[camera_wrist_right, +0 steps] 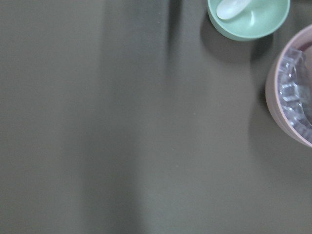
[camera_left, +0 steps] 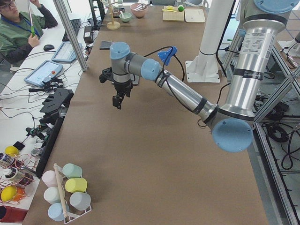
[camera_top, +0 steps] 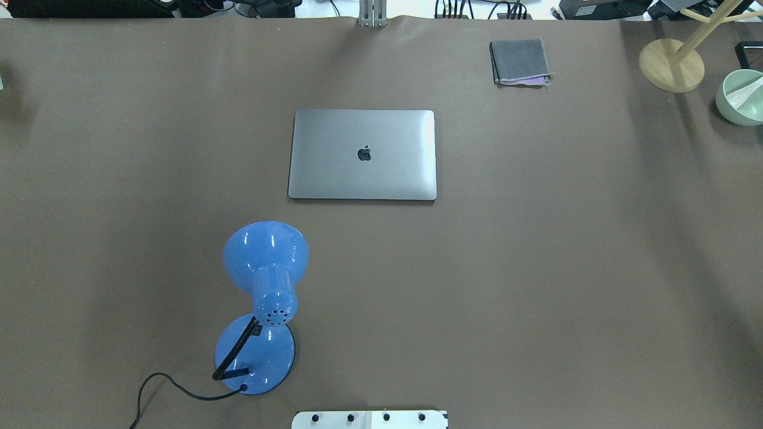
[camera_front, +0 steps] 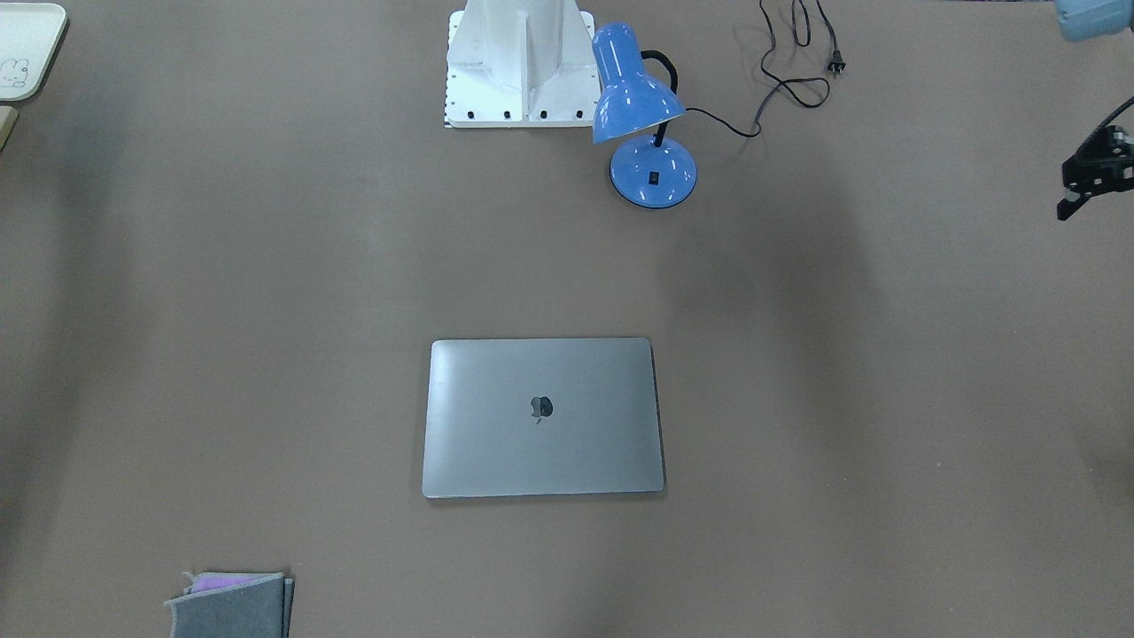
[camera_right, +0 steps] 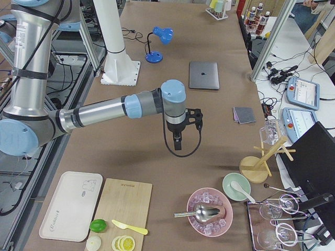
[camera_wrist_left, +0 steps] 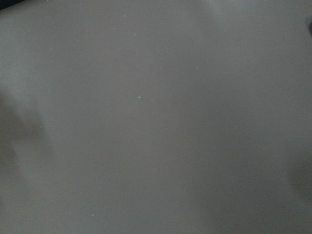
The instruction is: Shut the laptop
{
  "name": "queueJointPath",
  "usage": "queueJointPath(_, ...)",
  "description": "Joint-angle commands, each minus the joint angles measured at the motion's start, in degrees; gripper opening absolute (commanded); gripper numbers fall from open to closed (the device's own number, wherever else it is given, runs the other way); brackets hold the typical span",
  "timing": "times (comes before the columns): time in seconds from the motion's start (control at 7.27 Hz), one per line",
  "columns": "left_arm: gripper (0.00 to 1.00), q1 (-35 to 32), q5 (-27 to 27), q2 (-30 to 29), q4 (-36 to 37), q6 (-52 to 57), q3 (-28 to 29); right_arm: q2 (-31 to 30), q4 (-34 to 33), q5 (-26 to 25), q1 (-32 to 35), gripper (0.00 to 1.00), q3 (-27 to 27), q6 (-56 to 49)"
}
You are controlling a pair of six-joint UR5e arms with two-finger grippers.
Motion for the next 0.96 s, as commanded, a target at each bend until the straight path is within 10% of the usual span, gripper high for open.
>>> queueJointPath(0.0, 0.98, -2.59, -0.21, 6.49, -0.58, 3.05, 3.5, -3.52, -9.02, -1.64, 3.75, 1.0, -1.23, -6.18)
queueJointPath(0.83, 0.98, -4.62, 0.22, 7.39, -0.41, 2.44, 4.66, -4.05, -9.52, -2.98, 4.54, 1.0, -1.05, -6.01)
